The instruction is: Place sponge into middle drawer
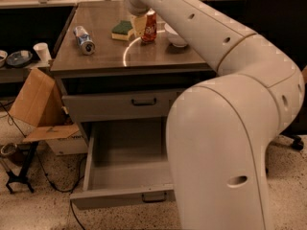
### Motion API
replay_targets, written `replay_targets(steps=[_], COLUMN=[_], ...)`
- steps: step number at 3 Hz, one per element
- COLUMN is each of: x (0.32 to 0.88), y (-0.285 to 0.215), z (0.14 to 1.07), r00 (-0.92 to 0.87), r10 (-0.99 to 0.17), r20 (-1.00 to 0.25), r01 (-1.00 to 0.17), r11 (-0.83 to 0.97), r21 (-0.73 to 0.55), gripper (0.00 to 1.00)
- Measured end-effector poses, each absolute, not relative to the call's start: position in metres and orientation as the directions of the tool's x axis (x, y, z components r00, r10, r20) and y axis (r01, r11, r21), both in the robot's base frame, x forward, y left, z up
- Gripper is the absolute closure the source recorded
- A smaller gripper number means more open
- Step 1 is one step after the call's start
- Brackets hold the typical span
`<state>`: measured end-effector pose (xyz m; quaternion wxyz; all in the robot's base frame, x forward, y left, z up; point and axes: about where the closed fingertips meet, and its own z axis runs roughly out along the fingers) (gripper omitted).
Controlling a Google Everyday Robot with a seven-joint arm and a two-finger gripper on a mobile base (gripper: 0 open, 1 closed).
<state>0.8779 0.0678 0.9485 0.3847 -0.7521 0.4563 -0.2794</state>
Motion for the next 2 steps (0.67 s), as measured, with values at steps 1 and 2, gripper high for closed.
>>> replay_targets(steps=[1, 2], x=[0.883, 0.885], y=[0.076, 0.091], z=[0.942, 0.932], r00=[0.427, 0.471], r10=[-0.898, -0.863], r20=[0.104, 0.183], r01=[-0.470, -0.450], r11=[-0.319, -0.414], r21=[-0.823, -0.791], gripper=[0.00, 0.00])
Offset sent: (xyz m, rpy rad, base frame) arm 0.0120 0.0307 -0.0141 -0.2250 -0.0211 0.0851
